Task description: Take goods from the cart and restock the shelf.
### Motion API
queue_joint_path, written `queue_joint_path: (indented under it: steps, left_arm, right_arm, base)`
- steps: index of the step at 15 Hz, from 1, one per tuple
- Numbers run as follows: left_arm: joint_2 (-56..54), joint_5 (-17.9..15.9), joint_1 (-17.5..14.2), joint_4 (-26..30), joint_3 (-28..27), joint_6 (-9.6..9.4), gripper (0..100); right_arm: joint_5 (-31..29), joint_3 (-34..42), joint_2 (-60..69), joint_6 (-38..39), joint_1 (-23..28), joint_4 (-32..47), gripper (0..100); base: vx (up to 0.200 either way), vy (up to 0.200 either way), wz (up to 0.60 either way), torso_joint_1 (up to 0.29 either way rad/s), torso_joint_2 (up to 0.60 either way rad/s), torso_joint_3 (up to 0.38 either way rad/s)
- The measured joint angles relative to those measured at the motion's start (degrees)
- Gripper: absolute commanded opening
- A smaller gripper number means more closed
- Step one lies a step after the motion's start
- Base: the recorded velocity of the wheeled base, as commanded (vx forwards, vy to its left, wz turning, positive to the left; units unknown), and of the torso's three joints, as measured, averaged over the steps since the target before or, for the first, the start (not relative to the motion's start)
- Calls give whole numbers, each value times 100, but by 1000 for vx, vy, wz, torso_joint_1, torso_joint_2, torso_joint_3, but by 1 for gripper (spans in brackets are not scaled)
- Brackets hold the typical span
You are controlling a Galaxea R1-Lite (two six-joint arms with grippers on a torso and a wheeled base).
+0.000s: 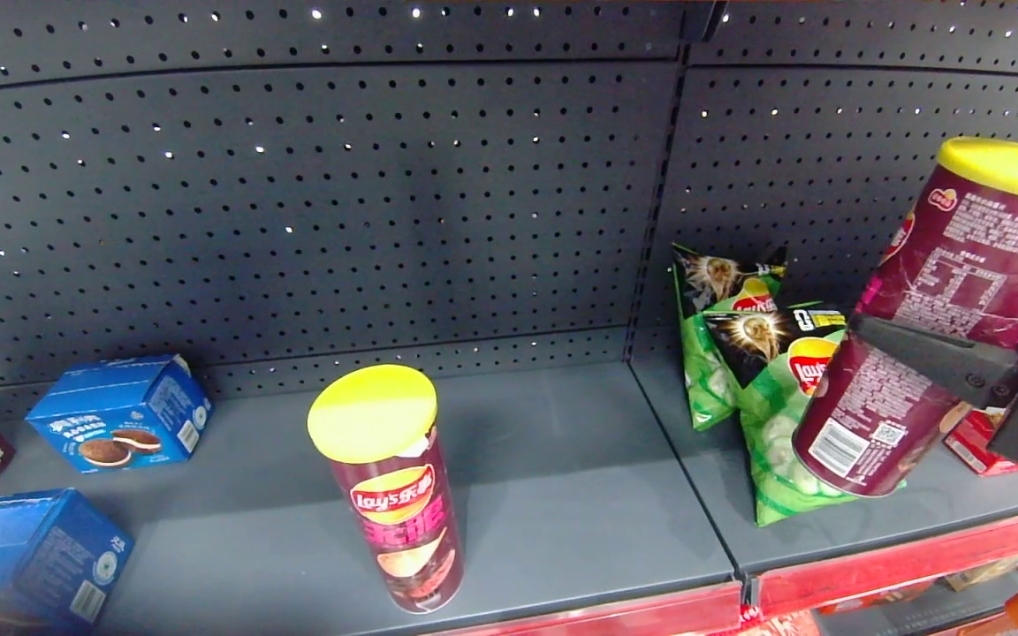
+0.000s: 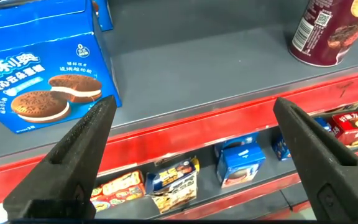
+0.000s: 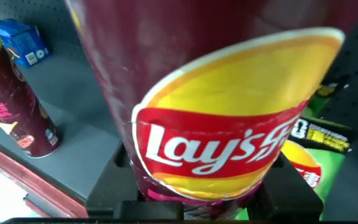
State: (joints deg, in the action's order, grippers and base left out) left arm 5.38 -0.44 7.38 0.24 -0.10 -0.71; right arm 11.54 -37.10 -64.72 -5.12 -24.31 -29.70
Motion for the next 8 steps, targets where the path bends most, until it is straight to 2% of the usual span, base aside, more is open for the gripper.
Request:
queue_joint_path:
  steps: [4,8]
  left_arm:
    - [2,0,1,0,2,0,100]
    - [2,0,6,7,2,2,100]
  right_arm:
    - [13,-41,-167,50,37,-41,0]
    - [5,-11,-261,50,39,-55,0]
  base:
    - [0,0,600,4,2,0]
    - [0,0,0,0,0,0]
